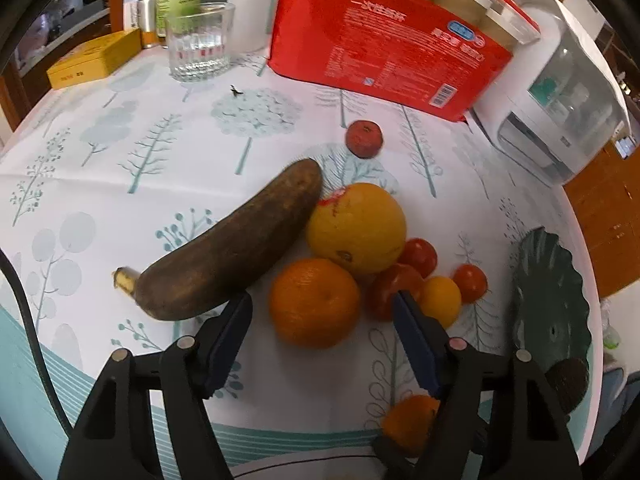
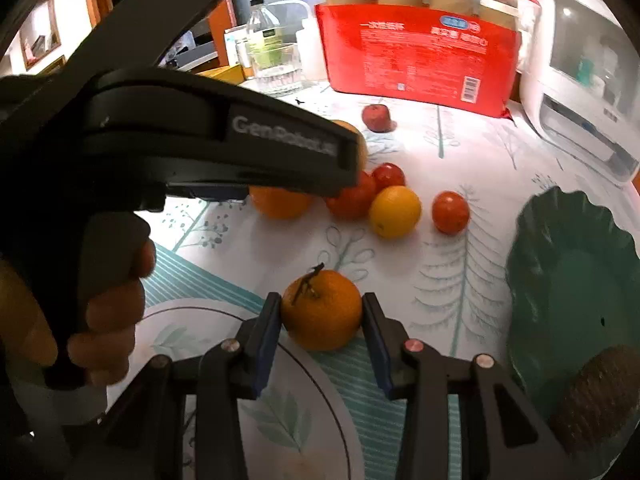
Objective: Organize fruits
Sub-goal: 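Grasp the large orange with the left tool while the right tool grasps the stemmed tangerine, then carry the orange with the left tool while the right tool carries the tangerine over the plate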
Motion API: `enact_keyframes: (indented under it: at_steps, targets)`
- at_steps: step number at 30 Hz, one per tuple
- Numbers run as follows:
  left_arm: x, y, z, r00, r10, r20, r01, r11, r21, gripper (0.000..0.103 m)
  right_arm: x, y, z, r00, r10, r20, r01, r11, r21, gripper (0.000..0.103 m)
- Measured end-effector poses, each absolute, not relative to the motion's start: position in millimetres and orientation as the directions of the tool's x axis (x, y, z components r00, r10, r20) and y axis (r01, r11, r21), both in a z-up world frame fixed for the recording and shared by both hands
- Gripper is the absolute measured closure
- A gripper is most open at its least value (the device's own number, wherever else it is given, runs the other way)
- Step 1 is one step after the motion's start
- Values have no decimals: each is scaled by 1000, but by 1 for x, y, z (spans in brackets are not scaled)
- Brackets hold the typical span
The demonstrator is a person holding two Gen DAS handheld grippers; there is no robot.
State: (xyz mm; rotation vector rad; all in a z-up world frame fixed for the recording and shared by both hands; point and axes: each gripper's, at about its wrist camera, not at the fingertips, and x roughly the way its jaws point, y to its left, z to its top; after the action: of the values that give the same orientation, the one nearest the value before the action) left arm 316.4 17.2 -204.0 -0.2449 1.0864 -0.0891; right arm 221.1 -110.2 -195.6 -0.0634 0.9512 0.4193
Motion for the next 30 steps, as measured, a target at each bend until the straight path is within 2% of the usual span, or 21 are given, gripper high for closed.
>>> enact_keyframes:
  at_steps: [4,7,8,22,30]
  targets:
    - [317,24,-206,459,-174,-871,-82,968,-236,46,220,-115,-196,507,307,-806,-357,925,128,62]
    - [318,24,-206,456,-175,-873,-82,968,-237,48,220,-116,-196,507,299,-808,-348,929,126,62]
    - [318,23,-206,460,-196,-866,-69,964,-255,60,220,-116,-196,507,296,-809,-346,930,124,62]
    - [313,21,-202,464,-193,-865,-32,972,-234,61,201,-118,-189,513,275,-813,-318,941,118,62]
    - [297,17,-182,481,-194,-855,4,976,-219,61,185,-127,-179,521,260,-813,-278,952,127,62]
